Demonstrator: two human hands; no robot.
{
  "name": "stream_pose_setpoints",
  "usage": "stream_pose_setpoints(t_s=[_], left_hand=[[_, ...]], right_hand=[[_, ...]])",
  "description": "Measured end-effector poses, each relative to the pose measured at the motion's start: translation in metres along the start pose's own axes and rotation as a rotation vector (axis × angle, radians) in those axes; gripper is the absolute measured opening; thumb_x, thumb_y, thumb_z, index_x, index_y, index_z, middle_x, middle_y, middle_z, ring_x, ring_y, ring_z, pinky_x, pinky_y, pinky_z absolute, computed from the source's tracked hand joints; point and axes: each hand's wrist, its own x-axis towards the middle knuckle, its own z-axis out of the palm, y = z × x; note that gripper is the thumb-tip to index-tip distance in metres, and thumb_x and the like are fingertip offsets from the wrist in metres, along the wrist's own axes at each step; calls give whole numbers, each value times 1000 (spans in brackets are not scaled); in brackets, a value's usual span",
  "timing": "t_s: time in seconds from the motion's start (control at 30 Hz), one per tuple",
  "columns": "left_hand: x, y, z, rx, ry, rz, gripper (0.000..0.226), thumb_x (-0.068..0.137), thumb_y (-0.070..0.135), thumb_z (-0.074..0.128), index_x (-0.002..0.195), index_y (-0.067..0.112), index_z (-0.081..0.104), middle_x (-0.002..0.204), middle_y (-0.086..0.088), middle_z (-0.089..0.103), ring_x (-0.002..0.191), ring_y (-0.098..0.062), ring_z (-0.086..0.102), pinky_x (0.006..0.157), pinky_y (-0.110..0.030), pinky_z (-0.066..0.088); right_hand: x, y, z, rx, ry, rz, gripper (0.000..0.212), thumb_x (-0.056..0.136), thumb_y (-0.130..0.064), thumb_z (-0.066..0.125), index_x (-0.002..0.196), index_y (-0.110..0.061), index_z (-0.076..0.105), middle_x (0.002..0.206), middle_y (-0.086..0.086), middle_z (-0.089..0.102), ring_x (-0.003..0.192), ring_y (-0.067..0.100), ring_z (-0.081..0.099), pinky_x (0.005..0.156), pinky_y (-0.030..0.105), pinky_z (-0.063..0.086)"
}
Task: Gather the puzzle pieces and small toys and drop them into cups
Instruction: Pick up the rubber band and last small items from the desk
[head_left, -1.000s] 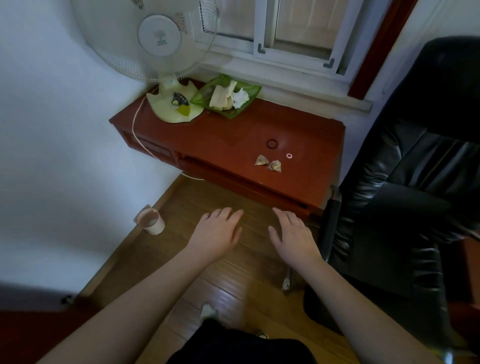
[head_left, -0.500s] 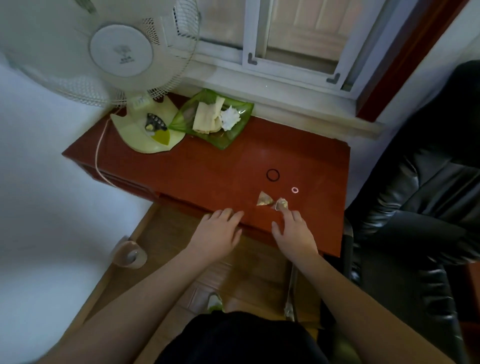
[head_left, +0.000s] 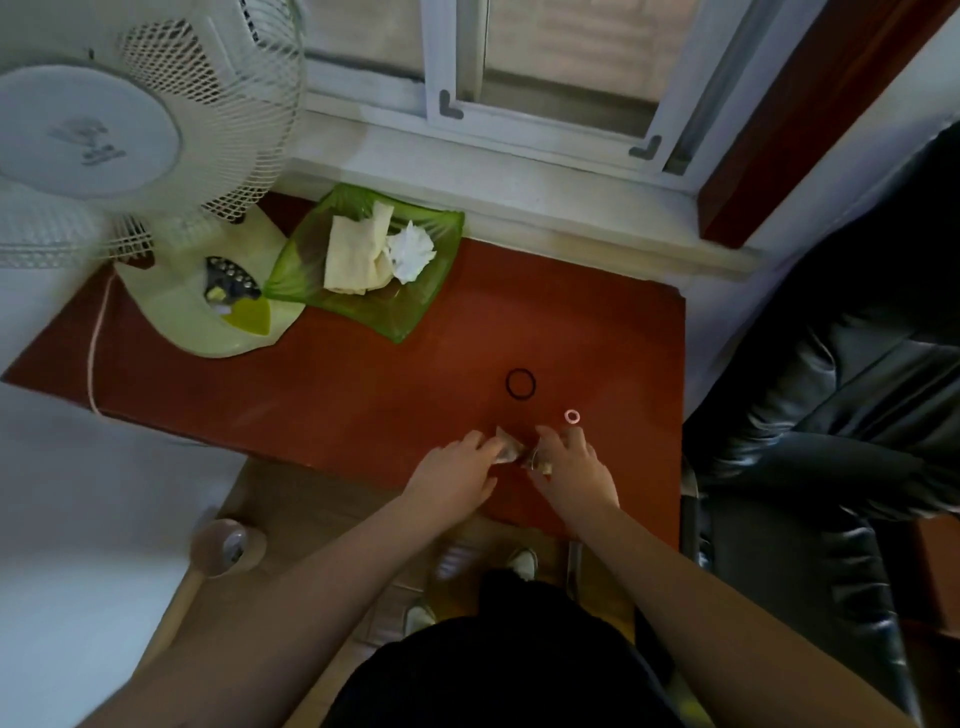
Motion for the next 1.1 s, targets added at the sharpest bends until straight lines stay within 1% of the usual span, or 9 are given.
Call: stream_pose_setpoints(t_s=[0.13,0.27,0.43,0.6,0.73,0.87,0.93,1.0,1.1], left_hand=[[24,3,11,-52,-40,-22,50,92,28,53,139,23,34,124,-6,45,93,-31,61,69,-38,48],[50,4,20,-56,-79,-102,53,91,28,55,140,22,34,129,-8,37,90,-33,62,72,-41,52],[64,6,29,-58,-61,-164,43,92,33,54,131,20,42,131,-10,34,80,-30,64,63,-35,50],[73,2,27,-77,-74,-200,30,89,31,55,112,14,47,123,-9,39,77,-32,63,56,-33,38],[77,-1,18,-286,-68,-265,20,86,24,56,100,18,44,111,0,48,89,-27,63,66,-35,43],[76,-9,10,-497,-1,-338,15,85,12,50,97,18,42,89,16,55,81,-8,53,70,-27,39],[73,-13,4,-565,40,-346,22,85,7,49,104,17,43,83,18,52,80,-5,53,70,-23,38],[70,-17,1,-595,56,-325,30,86,7,50,113,20,45,89,14,56,85,-6,55,75,-22,40],[68,-22,-1,-583,82,-310,31,86,8,49,113,23,51,100,5,59,91,-10,57,85,-30,47]], right_hand=[[18,4,4,-71,-146,-75,57,91,-33,61,142,-23,36,140,8,34,125,29,46,99,40,46],[35,10,4,-62,-201,-144,39,93,-29,56,127,-13,45,131,11,39,116,33,53,92,39,44],[51,33,-20,221,-81,-46,14,92,-26,53,91,-13,49,107,5,45,80,26,56,71,40,48],[72,62,-45,394,30,95,26,90,-18,60,70,-14,44,95,3,46,69,22,56,58,29,45],[83,68,-43,451,54,107,8,90,-8,59,92,-13,54,100,3,55,78,13,54,63,19,39],[83,61,-29,399,-48,74,42,92,-24,63,131,-18,49,127,3,42,95,17,58,76,23,44],[85,59,-22,403,-39,82,33,90,-26,65,120,-15,54,116,0,47,97,21,58,75,24,44],[88,60,-20,398,-64,112,20,92,-25,64,104,-12,56,98,-9,46,81,9,58,63,18,42],[95,62,-20,385,-51,78,13,93,-24,63,90,-14,56,93,-6,50,72,6,54,54,16,37]])
